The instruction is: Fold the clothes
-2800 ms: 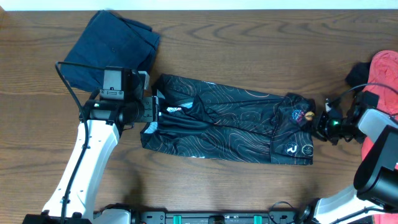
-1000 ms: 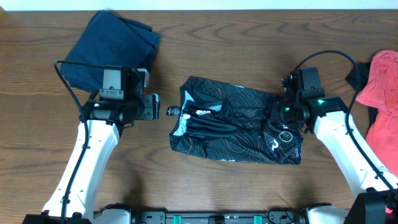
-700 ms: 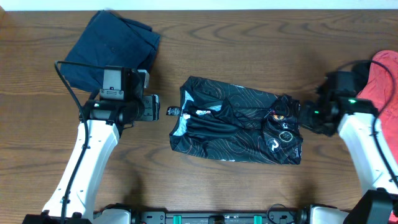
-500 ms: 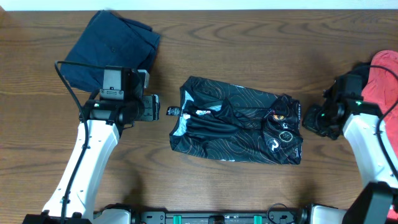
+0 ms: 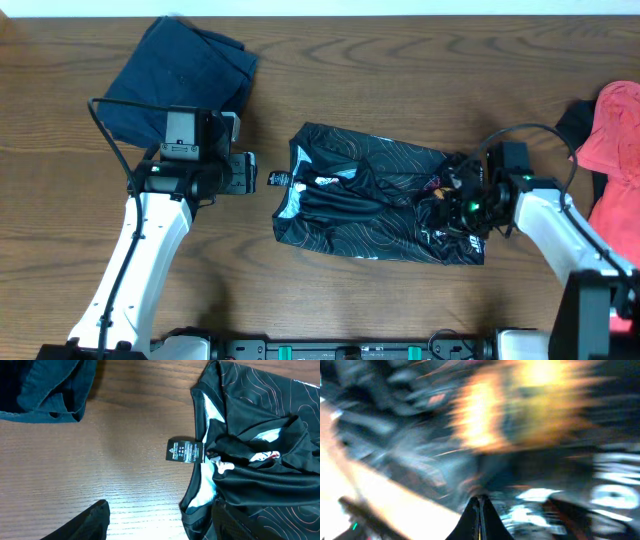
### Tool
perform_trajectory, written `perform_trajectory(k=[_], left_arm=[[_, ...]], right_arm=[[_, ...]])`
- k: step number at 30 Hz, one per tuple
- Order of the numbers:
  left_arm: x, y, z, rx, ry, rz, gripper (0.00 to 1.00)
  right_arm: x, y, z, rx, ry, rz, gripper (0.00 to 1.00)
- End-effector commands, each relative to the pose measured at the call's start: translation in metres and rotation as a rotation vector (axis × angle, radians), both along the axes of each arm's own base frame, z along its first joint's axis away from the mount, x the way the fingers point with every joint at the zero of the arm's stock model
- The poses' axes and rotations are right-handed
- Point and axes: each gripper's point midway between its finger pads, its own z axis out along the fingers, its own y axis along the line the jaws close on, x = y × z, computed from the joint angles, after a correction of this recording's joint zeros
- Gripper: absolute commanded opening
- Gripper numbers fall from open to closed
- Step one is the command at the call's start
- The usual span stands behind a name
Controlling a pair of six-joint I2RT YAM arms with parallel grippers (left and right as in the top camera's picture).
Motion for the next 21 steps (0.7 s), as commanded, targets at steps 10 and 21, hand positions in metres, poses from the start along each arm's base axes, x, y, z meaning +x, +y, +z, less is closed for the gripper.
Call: perform_trajectory(k=[10,21], left_arm=[[0.0,0.003,-0.001,0.007,0.006,0.012,0.67],[0.0,0.003,-0.001,0.007,0.006,0.012,0.67]], right_arm=[[0.018,-0.072,0.019,-0.195,-0.083,-0.24,0.23],[0.04,-0.093,-0.016,-0.253,-0.032,-0.408,0.02]])
